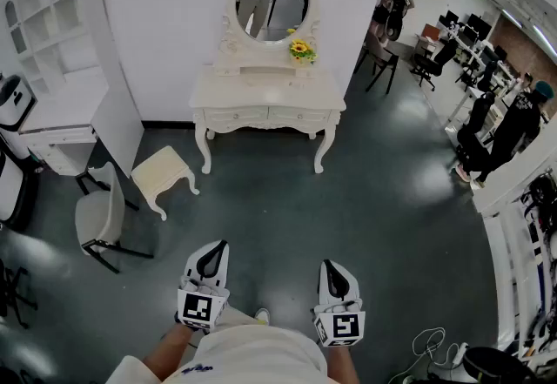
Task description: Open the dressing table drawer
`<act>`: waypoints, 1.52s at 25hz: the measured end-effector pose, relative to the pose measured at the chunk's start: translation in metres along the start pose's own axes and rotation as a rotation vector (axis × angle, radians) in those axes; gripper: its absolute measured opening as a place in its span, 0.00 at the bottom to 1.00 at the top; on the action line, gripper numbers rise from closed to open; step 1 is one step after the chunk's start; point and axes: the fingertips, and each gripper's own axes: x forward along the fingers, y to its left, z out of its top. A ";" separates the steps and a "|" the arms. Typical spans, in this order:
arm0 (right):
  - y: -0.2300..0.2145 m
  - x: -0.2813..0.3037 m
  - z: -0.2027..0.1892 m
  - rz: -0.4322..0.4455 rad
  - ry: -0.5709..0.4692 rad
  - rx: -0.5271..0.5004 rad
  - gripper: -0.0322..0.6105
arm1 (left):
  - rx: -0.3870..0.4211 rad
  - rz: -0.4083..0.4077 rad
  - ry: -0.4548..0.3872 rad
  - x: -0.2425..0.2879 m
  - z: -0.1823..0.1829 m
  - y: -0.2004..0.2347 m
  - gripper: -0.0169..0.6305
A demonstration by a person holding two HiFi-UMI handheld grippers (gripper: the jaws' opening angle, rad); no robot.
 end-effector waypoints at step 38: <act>-0.002 0.044 0.010 0.038 -0.042 -0.002 0.16 | 0.035 0.048 -0.017 0.013 0.004 0.056 0.05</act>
